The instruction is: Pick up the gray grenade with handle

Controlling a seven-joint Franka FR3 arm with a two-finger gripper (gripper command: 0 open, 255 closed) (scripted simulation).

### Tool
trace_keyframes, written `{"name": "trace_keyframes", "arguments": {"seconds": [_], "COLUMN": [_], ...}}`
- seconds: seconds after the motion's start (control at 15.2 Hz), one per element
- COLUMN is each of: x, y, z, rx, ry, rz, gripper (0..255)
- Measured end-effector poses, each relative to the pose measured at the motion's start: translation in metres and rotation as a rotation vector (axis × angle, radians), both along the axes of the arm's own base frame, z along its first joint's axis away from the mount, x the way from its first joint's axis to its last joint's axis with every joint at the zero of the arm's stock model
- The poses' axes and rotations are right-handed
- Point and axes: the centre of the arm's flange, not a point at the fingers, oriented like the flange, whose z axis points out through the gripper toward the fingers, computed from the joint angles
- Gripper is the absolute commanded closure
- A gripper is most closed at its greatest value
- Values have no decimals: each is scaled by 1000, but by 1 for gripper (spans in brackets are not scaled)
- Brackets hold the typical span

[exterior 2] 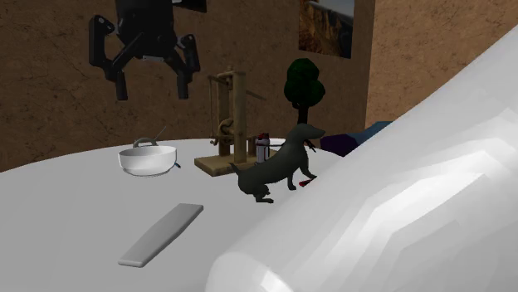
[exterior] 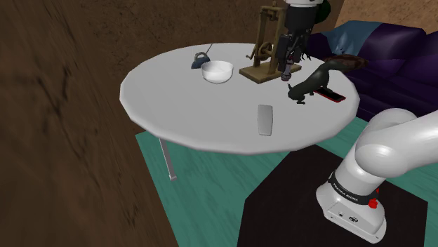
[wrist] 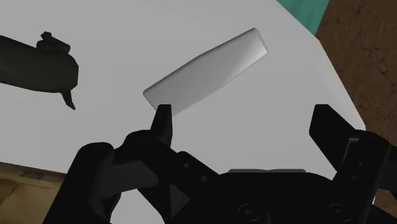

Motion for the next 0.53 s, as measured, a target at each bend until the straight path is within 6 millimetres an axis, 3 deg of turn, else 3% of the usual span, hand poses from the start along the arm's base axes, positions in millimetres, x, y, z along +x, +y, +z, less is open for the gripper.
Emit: {"name": "trace_keyframes", "arguments": {"seconds": [0.13,0.53], "x": [2,14], "y": [-6,-78], "z": [-1,-16], "rx": [1,8], "ry": [-1,-14], "rz": [4,56], "gripper": [0,0]}}
